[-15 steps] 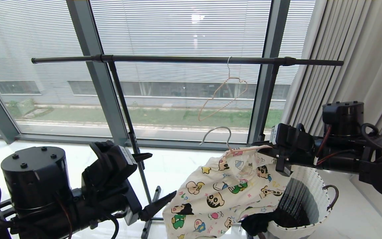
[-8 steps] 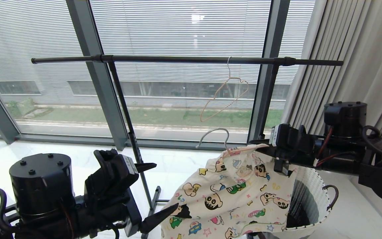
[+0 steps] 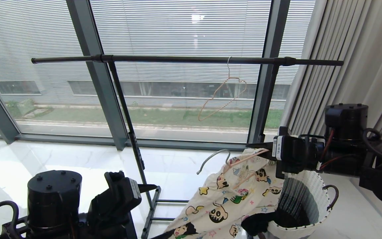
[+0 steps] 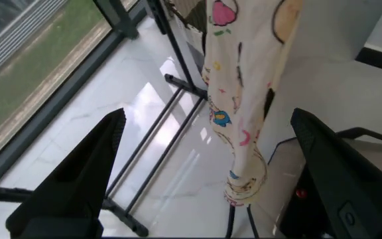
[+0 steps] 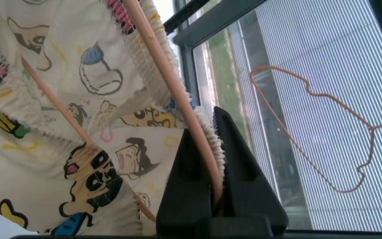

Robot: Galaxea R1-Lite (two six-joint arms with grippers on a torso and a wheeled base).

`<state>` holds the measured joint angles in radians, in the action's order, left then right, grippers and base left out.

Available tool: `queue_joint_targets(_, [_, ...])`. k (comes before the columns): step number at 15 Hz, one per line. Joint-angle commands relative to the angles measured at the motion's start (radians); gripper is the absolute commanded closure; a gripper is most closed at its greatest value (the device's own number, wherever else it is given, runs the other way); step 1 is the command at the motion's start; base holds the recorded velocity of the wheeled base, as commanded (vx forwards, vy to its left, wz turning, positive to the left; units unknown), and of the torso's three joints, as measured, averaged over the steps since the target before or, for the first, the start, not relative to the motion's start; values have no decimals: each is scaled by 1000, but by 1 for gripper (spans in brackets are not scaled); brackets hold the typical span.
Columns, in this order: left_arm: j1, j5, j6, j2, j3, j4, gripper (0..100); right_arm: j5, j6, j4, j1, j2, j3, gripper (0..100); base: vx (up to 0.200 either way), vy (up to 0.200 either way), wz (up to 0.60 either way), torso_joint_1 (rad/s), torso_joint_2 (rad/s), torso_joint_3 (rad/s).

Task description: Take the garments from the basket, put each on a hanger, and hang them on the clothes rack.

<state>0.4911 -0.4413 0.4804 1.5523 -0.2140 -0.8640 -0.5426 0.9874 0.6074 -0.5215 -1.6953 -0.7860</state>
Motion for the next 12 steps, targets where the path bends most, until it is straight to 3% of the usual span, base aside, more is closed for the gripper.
queue_joint_targets(1, [43,-1,3,11,21,0,0,3,-1,0,0,-3,4,100,0,0,0,0,0,0])
queue_joint_targets(3, [1,7,0,18,101,-1,0,9,-29,2,43,-3,8,100,0,0,0,0,0,0])
queue_joint_targets(6, [-174,4,-5,-11,143,-1,0,9,-138,15,64,16,5,100,0,0,0,0,0,0])
queue_joint_targets(8, [-269,3,-6,11,101,-1,0,10,-250,55,58,22,-10,100,0,0,0,0,0,0])
queue_joint_targets(12, [-289,1,-6,92,-4,-20,0,36,-378,54,11,59,-47,100,0,0,0,0,0,0])
